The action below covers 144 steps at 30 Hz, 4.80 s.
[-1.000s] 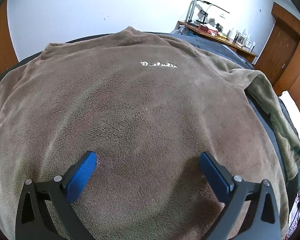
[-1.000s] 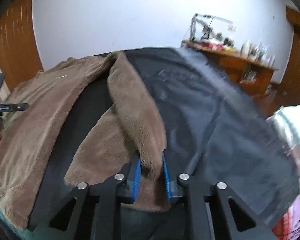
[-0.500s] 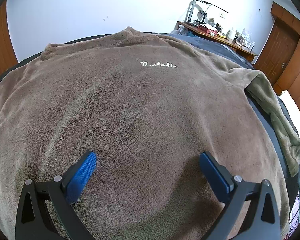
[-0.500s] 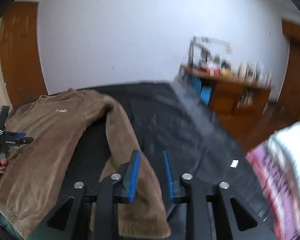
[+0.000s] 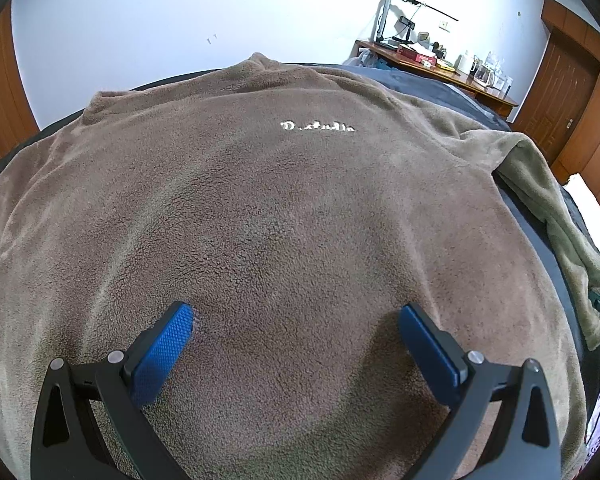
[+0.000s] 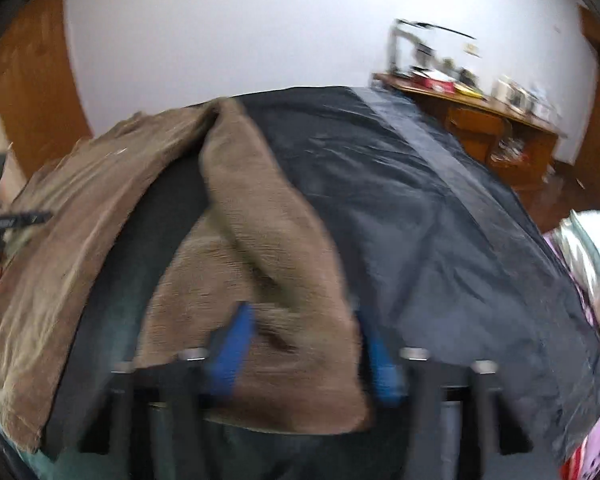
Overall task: Fold clothes
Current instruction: 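Carry the held sleeve across the sweatshirt body with the right gripper, release, then move the left gripper toward the folded sleeve cuff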
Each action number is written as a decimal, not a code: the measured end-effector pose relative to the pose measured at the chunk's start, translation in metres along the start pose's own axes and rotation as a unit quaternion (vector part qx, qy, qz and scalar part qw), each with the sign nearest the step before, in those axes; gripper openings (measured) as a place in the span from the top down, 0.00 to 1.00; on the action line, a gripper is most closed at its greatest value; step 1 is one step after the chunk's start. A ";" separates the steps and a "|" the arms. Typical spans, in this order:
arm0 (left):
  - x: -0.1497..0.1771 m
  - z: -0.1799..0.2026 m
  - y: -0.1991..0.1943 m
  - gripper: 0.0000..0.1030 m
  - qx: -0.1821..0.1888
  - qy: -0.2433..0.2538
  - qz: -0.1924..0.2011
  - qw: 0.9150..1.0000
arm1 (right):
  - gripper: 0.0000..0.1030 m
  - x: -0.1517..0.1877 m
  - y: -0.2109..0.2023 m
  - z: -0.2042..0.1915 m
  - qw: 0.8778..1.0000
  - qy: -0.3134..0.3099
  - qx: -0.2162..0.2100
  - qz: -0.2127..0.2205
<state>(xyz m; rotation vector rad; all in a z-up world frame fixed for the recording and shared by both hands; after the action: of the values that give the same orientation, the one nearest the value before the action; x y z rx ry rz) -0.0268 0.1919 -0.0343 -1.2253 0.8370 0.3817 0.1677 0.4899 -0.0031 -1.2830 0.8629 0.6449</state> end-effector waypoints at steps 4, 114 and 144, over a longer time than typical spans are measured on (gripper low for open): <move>0.000 0.000 0.001 0.00 0.000 0.000 0.000 1.000 | 0.83 -0.005 -0.015 -0.009 0.993 -0.077 0.075 0.039; -0.017 -0.044 -0.007 0.00 0.145 -0.194 0.009 0.970 | 0.16 -0.132 0.075 -0.104 0.965 0.127 -0.131 0.190; -0.021 0.211 0.007 0.00 0.065 0.313 0.059 0.946 | 0.16 -0.112 0.035 0.025 0.938 0.250 0.020 0.241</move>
<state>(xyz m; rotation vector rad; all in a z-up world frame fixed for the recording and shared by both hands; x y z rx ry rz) 0.0292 0.3945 -0.0024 -1.1851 1.4619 0.0183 0.0831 0.5272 0.0729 -1.2215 1.6358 0.6834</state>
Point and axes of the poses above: each gripper's, at about its wrist camera, not at the fingertips, and y roughly the way its jaws point, z to its right, x to its underside, the point moved 2 cm from there along y, roughly the way its jaws point, and after that the axes turned 13 degrees about z, right-handed, at the moved point
